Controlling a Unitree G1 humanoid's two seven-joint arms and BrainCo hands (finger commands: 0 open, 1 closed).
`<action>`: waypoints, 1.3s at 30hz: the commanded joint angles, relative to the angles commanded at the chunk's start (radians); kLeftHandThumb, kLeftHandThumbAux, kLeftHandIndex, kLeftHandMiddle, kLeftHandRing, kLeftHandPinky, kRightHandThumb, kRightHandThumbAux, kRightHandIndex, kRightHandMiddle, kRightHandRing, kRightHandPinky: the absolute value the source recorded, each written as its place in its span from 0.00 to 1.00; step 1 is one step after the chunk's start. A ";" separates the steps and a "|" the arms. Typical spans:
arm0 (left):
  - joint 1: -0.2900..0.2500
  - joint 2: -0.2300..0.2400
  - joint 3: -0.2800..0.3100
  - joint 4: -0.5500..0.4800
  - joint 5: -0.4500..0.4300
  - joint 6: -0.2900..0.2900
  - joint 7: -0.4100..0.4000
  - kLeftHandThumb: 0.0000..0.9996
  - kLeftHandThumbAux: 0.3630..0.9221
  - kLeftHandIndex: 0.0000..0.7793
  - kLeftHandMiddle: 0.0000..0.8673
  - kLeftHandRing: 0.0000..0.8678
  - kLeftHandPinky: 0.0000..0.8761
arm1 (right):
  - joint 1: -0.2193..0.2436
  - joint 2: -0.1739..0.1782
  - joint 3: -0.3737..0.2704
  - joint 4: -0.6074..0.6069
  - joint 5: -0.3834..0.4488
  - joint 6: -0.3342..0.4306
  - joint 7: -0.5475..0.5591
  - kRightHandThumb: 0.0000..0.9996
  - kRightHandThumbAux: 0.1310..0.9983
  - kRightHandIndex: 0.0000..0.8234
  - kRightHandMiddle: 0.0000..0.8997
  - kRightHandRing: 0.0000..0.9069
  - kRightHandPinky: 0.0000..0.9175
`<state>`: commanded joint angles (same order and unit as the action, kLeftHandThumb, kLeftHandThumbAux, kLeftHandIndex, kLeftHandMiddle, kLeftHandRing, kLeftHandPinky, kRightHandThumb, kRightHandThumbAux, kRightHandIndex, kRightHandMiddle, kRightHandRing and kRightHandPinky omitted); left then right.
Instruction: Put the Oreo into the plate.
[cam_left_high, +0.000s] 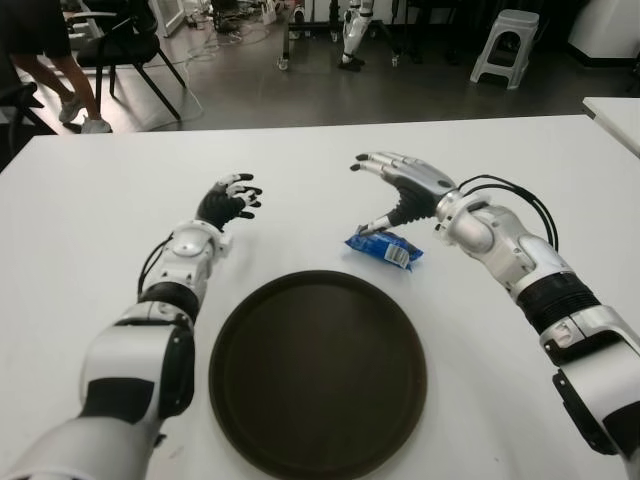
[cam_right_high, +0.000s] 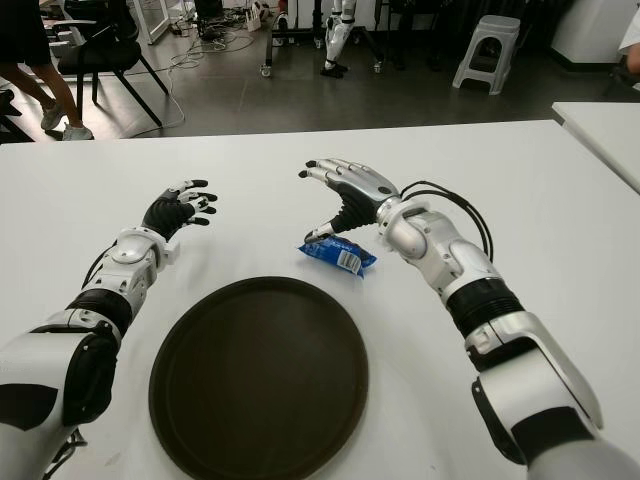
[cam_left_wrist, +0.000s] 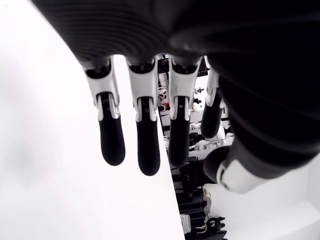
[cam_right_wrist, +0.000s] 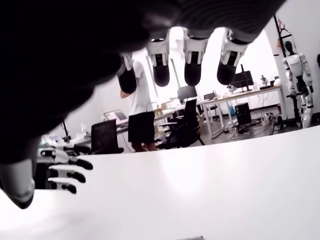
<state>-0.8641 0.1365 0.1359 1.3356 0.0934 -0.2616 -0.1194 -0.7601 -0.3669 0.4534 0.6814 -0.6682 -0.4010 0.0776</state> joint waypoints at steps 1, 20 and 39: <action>0.000 0.000 -0.001 0.000 0.000 0.000 -0.001 0.10 0.59 0.27 0.37 0.39 0.44 | 0.001 0.001 0.002 -0.004 -0.006 0.005 -0.001 0.00 0.47 0.00 0.00 0.00 0.00; 0.002 0.003 -0.006 0.001 0.001 -0.006 -0.005 0.09 0.55 0.26 0.37 0.40 0.44 | 0.039 -0.032 0.027 -0.154 -0.074 0.097 0.052 0.00 0.55 0.00 0.00 0.00 0.00; 0.003 0.005 -0.014 0.000 0.010 -0.011 -0.005 0.08 0.57 0.27 0.38 0.39 0.43 | 0.143 -0.010 0.052 -0.475 -0.272 0.497 0.222 0.00 0.72 0.00 0.00 0.00 0.00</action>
<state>-0.8609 0.1410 0.1224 1.3359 0.1036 -0.2728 -0.1247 -0.6169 -0.3769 0.5057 0.2067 -0.9399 0.0958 0.2995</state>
